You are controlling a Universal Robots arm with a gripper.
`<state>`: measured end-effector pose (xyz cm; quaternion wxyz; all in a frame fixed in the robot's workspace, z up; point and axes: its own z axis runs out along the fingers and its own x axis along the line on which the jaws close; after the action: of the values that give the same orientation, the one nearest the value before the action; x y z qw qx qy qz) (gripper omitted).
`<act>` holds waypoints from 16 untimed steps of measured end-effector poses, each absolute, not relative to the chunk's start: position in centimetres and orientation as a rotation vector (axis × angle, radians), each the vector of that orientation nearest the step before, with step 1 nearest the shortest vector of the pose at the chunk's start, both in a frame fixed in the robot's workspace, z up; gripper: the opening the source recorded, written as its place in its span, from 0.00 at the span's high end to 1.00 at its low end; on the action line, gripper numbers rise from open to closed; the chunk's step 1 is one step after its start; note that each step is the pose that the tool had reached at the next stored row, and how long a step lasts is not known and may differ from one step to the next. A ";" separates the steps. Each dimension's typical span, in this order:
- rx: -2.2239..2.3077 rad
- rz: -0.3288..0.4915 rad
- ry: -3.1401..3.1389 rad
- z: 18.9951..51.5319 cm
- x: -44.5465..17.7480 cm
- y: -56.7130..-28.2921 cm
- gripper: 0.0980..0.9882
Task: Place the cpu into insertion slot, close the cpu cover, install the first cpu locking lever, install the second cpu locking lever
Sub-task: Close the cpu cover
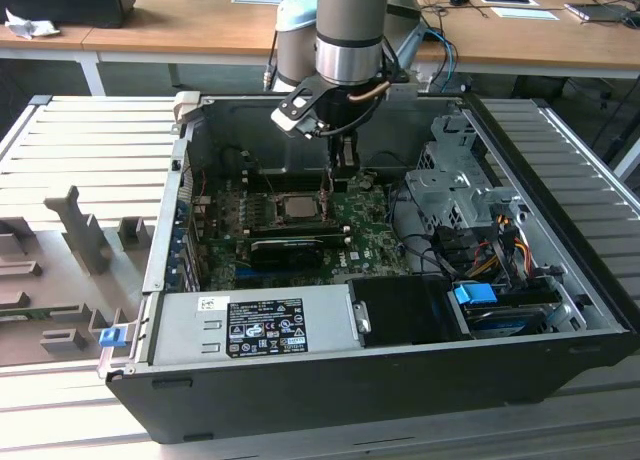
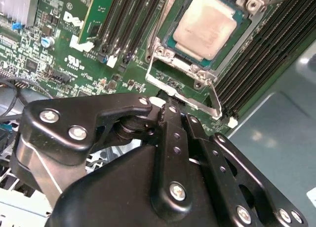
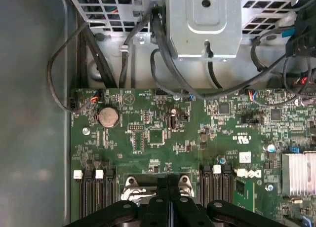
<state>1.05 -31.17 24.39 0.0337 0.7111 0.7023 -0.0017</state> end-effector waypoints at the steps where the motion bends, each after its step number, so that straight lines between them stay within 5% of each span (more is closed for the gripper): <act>1: 2.187 -0.005 2.160 24.4 0.9 -31.2 0.99; 16: 2.187 -0.005 2.161 24.0 0.0 -31.2 0.99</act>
<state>0.01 -31.17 24.00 0.0336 0.7110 0.7024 -0.0017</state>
